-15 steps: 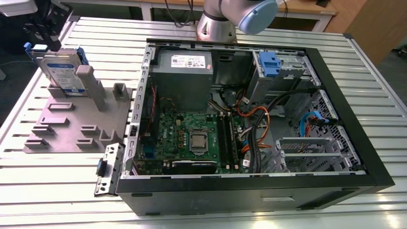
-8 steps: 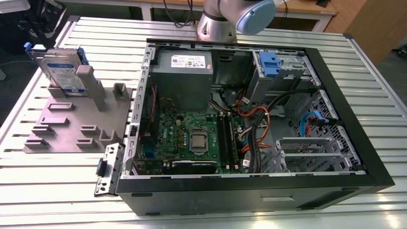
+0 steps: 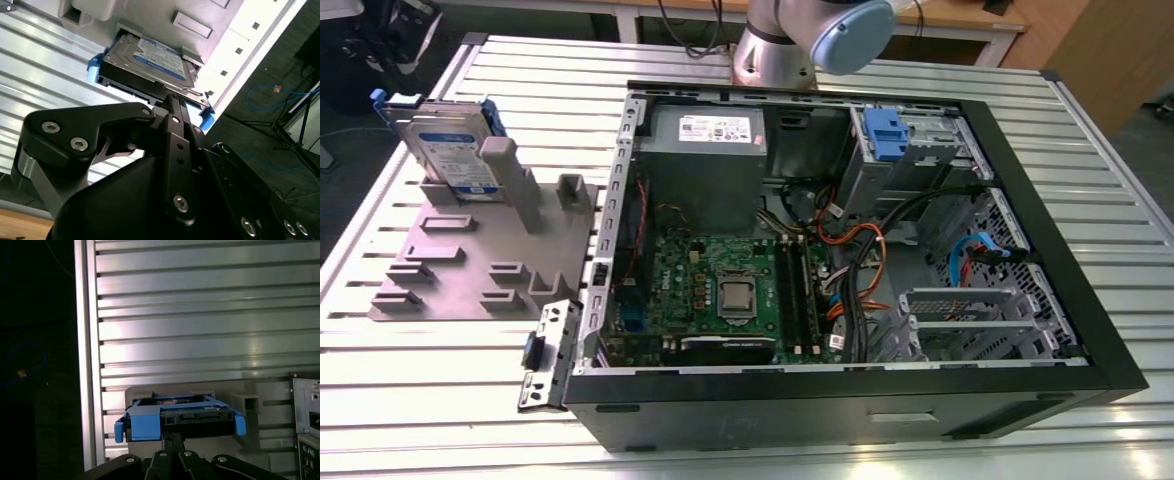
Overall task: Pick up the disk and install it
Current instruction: 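Reach for the disk, then pick up the disk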
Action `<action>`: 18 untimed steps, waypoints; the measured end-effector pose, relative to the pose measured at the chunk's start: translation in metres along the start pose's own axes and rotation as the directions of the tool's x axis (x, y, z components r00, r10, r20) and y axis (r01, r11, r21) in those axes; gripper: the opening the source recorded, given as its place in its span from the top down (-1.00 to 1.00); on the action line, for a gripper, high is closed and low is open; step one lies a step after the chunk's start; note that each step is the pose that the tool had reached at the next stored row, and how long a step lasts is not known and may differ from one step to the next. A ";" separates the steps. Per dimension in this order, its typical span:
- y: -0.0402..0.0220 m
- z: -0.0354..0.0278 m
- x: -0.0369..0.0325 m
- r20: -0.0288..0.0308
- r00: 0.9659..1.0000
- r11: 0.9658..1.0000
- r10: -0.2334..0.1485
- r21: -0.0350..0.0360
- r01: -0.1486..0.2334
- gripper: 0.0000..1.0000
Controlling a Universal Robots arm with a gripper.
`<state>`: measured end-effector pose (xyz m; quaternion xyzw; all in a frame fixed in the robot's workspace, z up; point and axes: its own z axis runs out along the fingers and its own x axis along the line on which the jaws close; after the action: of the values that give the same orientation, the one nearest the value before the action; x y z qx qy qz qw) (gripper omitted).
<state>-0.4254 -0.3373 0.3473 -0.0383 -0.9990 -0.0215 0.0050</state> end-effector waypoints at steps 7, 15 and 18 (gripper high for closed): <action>0.0004 0.0020 0.0065 0.000 1.000 1.000 0.000 0.000 0.000 0.79; 0.0004 0.0020 0.0065 -0.001 1.000 1.000 0.000 -0.001 0.000 0.79; 0.0004 0.0020 0.0065 -0.001 1.000 1.000 -0.002 -0.001 0.002 0.79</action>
<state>-0.4319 -0.3364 0.3455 -0.0371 -0.9991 -0.0218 0.0052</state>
